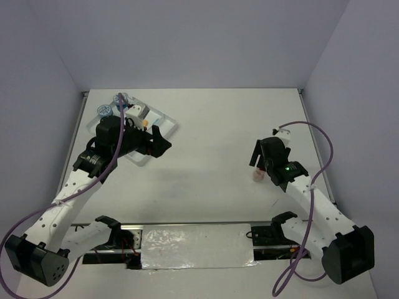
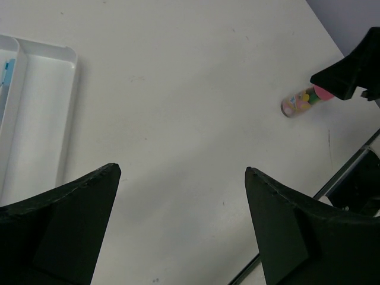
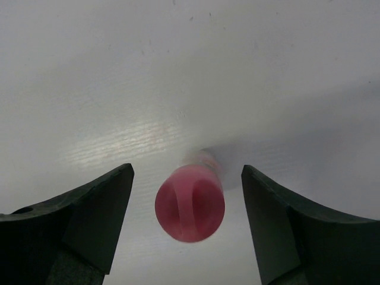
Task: Sort the stationery into containers
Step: Pick up the stationery from the center of the board.
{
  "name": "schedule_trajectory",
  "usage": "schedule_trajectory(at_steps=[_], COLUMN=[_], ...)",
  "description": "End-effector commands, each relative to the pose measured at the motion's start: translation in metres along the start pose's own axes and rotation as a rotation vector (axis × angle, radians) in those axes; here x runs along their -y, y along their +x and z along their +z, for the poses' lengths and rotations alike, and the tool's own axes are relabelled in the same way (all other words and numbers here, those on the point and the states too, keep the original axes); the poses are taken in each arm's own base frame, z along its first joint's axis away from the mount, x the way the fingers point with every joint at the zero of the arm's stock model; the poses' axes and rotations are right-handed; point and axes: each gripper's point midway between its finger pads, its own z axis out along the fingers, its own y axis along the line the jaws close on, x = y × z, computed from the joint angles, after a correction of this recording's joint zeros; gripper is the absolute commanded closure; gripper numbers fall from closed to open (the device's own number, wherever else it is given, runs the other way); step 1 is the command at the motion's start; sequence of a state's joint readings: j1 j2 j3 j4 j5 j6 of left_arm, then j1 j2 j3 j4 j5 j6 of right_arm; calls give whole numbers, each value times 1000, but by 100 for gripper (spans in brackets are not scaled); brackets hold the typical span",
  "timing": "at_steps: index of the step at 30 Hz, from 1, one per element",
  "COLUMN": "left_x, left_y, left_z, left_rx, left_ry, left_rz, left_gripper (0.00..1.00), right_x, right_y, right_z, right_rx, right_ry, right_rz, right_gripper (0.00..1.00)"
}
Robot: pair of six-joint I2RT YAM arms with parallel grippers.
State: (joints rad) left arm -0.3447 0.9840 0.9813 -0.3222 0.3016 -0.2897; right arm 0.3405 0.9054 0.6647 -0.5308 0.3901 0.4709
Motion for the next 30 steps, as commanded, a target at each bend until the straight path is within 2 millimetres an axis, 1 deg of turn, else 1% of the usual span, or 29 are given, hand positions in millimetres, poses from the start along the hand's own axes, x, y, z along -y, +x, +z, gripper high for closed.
schedule_trajectory(at_steps=[1,2,3,4,6,7,9,10,11,12,13,14,15,16,17,18,19,20,21,22,24,25,26,27,28,29,30], left_x=[15,18,19,20,21,20,21,23,26,30,41,42,51,66,72,98,105,113,127,136,154,158,163,168,171,174,175], left_y=[-13,-13,-13,-12,-11,-12,-10,-9,-5,-7,-4,2,-3,5,11,12,14,14,19,22,23,31,31,37,39,40,44], left_z=[-1,-1,-2,-2,-2,-1,1,3,6,9,13,18,23,29,37,41,51,56,58,66,67,73,74,74,75,75,77], left_rx=[45,49,57,56,56,57,57,56,50,67,61,53,86,80,69,85,79,76,63,44,15,-15,-15,-36,-38,-42,-58], left_ry=[78,91,96,104,104,97,101,110,124,142,172,171,199,223,229,293,299,314,351,390,469,495,510,519,521,533,541], left_rz=[29,29,28,28,27,24,15,12,6,7,15,11,31,54,84,134,203,242,285,332,363,390,409,437,446,453,450], left_gripper=[1,1,1,1,1,1,1,1,1,1,1,1,1,1,1,1,1,1,1,1,1,1,1,1,1,1,1], right_x=[-2,-2,0,0,-2,-5,-10,-12,-17,-20,-28,-42,-49,-64,-73,-82,-101,-111,-117,-134,-146,-150,-154,-157,-159,-163,-163], right_y=[-7,-8,-3,-1,1,1,4,4,6,4,-1,-4,-9,-13,-25,-29,-37,-39,-36,-37,-38,-39,-37,-38,-39,-41,-38], right_z=[18,20,25,26,28,28,28,27,27,24,22,12,6,-3,-16,-24,-43,-53,-61,-80,-97,-105,-116,-124,-129,-140,-144], right_rx=[52,59,46,35,23,20,8,8,2,9,25,30,45,44,73,70,41,14,-25,-64,-97,-103,-122,-115,-111,-109,-111], right_ry=[31,36,52,54,49,35,5,-7,-35,-59,-101,-193,-241,-327,-392,-452,-587,-653,-706,-830,-928,-967,-1024,-1063,-1091,-1143,-1164], right_rz=[11,13,1,-4,-1,3,10,13,15,21,30,34,41,47,50,44,23,9,-7,-30,-37,-40,-48,-47,-47,-36,-28], right_gripper=[21,22,24,27,29,35,41,49,53,62,67,72,100,100,100,100,100,100,100,100,100,100,100,100,100,100,100])
